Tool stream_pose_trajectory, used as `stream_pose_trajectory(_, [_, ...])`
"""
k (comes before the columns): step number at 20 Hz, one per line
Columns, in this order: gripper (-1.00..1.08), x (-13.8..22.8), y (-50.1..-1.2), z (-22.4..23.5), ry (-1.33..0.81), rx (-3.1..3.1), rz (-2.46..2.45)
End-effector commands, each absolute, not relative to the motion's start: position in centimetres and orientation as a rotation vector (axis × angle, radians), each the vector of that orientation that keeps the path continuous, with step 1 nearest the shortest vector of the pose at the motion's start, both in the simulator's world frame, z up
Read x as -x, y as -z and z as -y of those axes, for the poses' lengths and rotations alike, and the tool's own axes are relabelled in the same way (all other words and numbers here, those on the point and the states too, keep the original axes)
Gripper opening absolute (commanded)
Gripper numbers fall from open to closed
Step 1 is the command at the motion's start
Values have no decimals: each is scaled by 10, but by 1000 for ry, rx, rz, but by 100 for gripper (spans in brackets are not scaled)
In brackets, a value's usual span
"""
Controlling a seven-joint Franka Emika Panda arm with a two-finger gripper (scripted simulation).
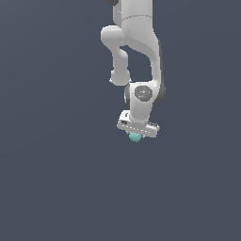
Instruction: Pick up the object and move it to a goal position.
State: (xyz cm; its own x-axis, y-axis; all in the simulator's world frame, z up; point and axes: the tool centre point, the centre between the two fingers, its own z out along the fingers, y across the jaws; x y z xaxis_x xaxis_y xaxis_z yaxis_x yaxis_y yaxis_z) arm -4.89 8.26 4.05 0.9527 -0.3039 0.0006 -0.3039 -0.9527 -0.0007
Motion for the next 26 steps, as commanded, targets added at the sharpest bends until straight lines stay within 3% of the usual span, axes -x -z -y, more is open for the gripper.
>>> stream_pose_trajectory(1, [-100, 49, -39, -82, 0, 3104, -485])
stream_pose_trajectory(13, [-100, 57, -59, -52, 2, 3103, -484])
stream_pose_trajectory(26, [-100, 89, -136, 72, 0, 3101, -485])
